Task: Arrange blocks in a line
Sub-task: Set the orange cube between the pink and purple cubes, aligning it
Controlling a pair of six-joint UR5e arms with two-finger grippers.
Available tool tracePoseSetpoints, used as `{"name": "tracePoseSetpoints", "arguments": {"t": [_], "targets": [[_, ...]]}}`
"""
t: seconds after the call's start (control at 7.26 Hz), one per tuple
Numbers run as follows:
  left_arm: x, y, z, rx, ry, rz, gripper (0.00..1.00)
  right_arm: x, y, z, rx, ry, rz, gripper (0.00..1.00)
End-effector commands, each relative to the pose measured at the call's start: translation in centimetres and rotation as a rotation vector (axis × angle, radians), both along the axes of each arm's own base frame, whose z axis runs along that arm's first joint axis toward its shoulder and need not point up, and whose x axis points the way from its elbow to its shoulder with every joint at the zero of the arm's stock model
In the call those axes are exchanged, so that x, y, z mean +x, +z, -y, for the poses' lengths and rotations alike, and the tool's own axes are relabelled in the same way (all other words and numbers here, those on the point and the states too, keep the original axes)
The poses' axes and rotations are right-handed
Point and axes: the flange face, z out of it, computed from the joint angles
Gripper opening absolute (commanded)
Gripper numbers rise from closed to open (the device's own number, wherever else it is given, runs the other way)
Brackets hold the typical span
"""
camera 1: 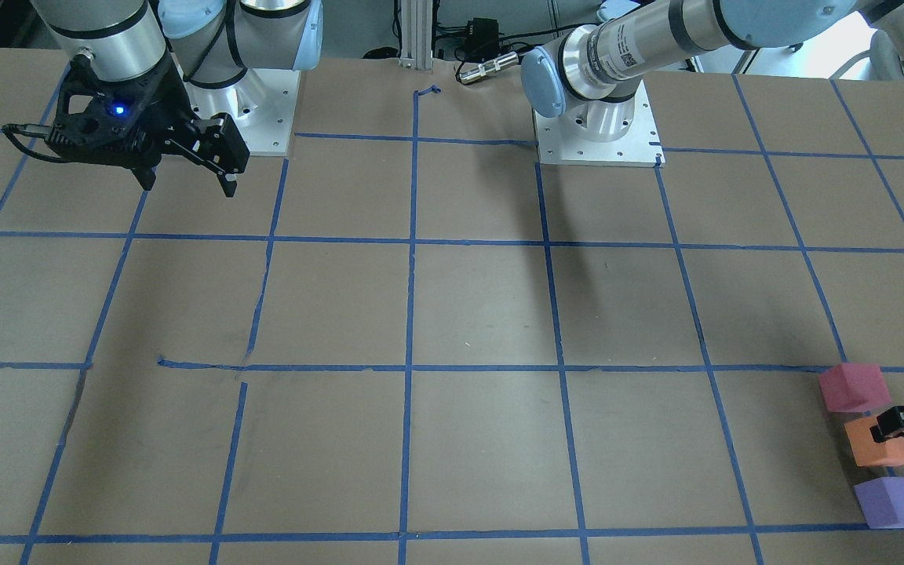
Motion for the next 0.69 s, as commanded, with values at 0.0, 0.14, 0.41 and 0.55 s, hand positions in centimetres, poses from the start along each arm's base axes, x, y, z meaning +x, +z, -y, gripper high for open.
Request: {"name": "tracePoseSetpoints", "arguments": {"t": [0.0,0.14,0.41,0.55], "targets": [[0.26,-1.39,0.39,-0.016,-0.006,0.011,0.00,0.01,0.06,-0.08,-0.001,0.001,-0.001,1.00],[0.25,-1.69,0.37,-0.013,-0.006,0.008,0.00,-0.07,-0.01,-0.01,0.000,-0.002,-0.003,1.00],[-0.06,-2.09,-0.06,-0.002,-0.005,-0.001,0.00,0.06,-0.02,-0.11,0.000,0.001,-0.003,1.00],[-0.23,-2.04,-0.08,-0.010,-0.003,-0.010,0.00,0.00,-0.02,-0.09,0.000,0.001,-0.003,1.00]]}}
